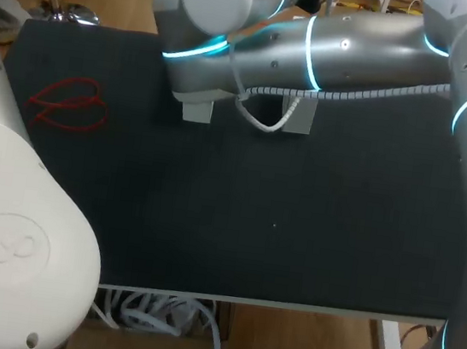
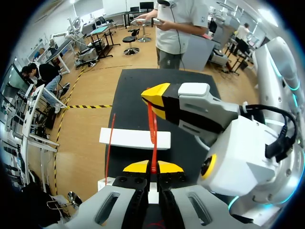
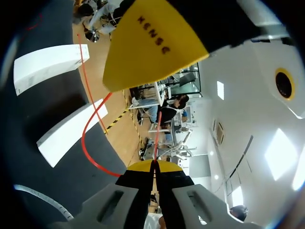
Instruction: Grab the tape and strap the tape.
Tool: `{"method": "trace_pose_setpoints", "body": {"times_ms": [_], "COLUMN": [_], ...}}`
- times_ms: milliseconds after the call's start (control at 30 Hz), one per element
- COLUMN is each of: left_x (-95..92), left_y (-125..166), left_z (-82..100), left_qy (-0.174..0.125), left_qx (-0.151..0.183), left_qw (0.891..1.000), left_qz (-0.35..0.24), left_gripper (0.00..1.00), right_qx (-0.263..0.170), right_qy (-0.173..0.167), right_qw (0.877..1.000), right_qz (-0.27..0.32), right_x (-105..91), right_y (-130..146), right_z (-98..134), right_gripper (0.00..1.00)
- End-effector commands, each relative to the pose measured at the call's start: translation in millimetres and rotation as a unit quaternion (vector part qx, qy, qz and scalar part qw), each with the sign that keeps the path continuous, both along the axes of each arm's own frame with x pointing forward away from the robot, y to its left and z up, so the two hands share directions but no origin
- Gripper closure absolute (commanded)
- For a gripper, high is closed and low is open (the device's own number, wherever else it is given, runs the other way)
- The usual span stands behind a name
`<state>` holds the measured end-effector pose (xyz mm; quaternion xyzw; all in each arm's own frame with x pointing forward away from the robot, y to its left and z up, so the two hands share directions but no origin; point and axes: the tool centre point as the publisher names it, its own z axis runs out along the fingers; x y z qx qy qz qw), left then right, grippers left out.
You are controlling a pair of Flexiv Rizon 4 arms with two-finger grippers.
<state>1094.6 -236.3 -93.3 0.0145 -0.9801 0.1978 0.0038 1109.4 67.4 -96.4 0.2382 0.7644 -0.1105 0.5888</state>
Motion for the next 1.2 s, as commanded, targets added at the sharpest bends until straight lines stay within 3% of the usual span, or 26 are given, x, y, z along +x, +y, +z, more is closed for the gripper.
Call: {"method": "trace_pose_setpoints", "body": {"times_ms": [33, 1200], "left_x": [-0.4, -0.4], "left_y": [0, 0], "left_z": [1.4, 1.4], "left_qy": [0.001, 0.001], "left_qx": [0.003, 0.003], "left_qw": [1.0, 1.0], "left_qz": [0.001, 0.001], "left_gripper": [1.0, 1.0], "right_qx": [-0.004, -0.017], "right_qy": [-0.002, -0.012], "right_qw": [1.0, 1.0], "right_qz": [0.0, 0.004], "right_x": [2.3, 1.8], "right_y": [4, 20], "right_z": [1, 0], "right_gripper": [1.0, 1.0]}}
